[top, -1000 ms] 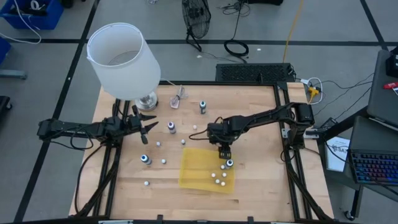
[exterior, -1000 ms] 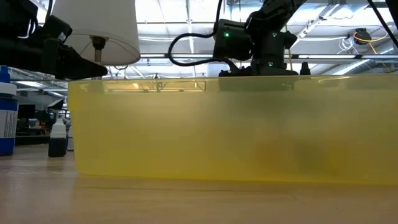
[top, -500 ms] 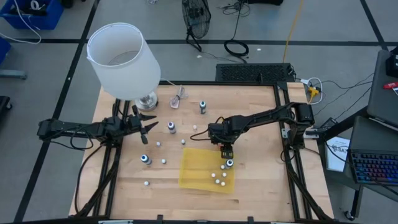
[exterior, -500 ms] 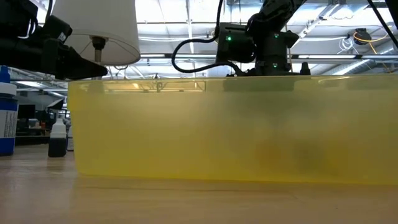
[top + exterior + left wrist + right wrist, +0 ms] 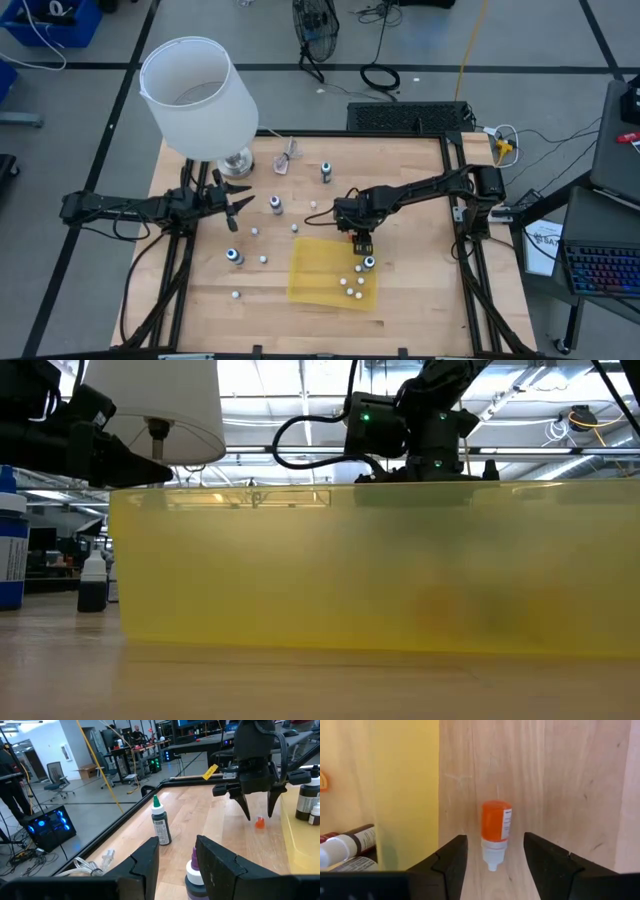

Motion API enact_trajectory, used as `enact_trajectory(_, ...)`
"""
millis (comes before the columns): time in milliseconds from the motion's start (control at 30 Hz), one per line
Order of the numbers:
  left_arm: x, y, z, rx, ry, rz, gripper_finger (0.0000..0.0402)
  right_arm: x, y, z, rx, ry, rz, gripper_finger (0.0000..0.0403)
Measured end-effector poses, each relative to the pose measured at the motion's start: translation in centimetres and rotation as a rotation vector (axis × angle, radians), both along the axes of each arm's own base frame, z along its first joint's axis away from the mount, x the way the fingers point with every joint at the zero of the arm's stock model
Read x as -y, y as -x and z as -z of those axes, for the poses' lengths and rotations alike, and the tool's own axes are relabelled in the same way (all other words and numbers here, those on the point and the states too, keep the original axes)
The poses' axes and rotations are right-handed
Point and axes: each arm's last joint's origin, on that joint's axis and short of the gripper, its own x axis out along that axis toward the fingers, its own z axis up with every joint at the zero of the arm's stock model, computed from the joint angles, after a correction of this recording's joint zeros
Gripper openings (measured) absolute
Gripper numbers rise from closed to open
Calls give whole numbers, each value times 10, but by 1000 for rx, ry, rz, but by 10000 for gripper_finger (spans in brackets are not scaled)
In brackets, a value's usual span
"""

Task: Pick & Place food coloring
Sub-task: Put the small orange food coloring bottle into the yellow container

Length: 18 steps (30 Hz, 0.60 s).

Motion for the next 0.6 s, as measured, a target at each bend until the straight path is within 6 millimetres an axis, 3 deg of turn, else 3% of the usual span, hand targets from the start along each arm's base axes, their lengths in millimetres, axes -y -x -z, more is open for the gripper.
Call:
enact_trajectory(300, 0, 0, 0, 0, 0, 0, 131, 0, 11, 17, 16, 7, -22, 178)
enact_trajectory(600, 0, 0, 0, 0, 0, 0, 131, 0, 10, 20, 45, 20, -50, 153)
